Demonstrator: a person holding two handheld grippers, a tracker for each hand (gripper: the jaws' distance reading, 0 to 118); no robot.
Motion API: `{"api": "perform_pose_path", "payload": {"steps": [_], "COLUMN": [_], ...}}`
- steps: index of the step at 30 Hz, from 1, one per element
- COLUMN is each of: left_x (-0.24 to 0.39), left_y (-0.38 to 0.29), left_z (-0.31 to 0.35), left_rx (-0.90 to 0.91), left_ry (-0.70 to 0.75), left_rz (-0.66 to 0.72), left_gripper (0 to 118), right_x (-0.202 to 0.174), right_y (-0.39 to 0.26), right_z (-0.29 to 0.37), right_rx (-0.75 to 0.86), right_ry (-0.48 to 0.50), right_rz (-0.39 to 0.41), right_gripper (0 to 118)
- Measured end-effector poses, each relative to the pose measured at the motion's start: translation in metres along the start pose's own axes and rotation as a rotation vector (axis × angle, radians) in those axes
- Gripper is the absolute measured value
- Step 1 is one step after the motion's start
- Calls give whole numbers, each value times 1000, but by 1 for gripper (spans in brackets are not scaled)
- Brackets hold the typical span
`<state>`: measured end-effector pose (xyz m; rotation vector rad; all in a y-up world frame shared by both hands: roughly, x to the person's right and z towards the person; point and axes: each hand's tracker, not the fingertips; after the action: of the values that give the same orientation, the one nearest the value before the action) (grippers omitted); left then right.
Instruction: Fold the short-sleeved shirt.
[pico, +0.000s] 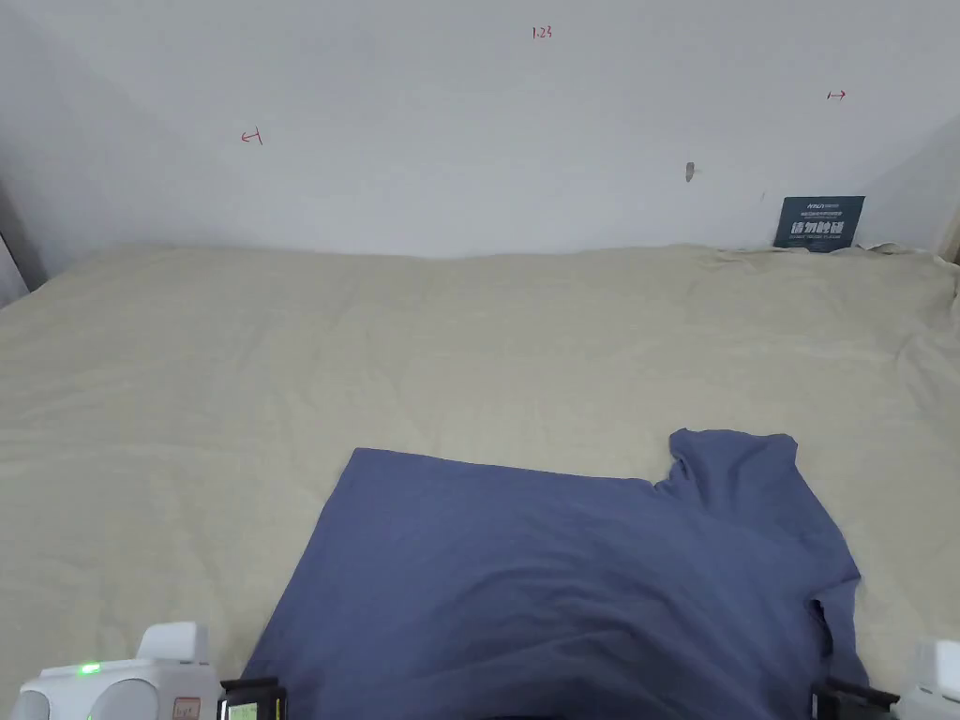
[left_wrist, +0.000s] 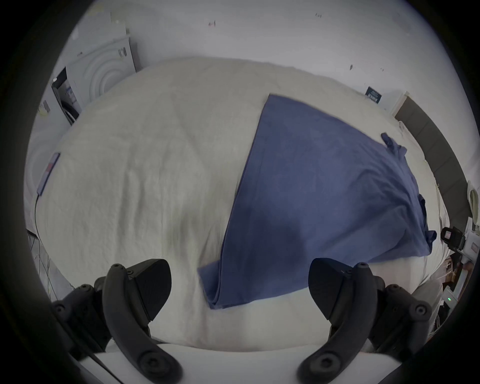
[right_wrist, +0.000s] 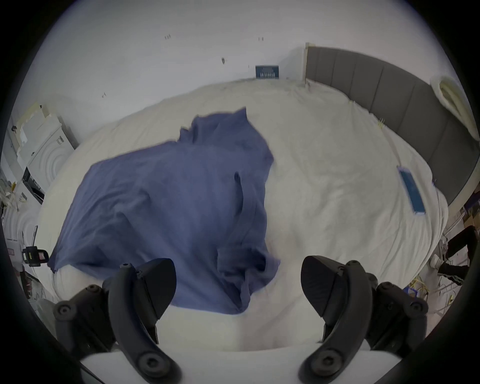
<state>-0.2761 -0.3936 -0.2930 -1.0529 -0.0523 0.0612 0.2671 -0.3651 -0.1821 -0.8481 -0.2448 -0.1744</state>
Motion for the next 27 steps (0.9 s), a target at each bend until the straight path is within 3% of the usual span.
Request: {"api": "perform_pose_path", "payload": {"steps": [8,15,18,19,23,26,27], "left_x": [29,69,82,84,94,99,101], "left_y": [41,57,56,55,46,37,34], "left_z": [52,96,107,110,117,121,122], "left_rx": [248,553,666,697,787,848,863], "left_ry": [-10,4,-7,-19,-56,-65,-63], "left_rz": [-36,-142,-151,-147,-161,-189,-195], "left_gripper": [111,110,96,86,40,11,5], "right_x": [-8,-43,-52,-53,-56,-64,-65], "right_y": [49,70,69,67,59,51,48], "right_z": [50,103,114,116,122,130,131], "right_rx": [291,586,682,707,787,820,827], "right_ry": [20,-52,-83,-87,-98,-96,-98], "right_rz": [1,84,120,128,130,133,131], "right_gripper": [100,100,96,89,29,3,1]}}
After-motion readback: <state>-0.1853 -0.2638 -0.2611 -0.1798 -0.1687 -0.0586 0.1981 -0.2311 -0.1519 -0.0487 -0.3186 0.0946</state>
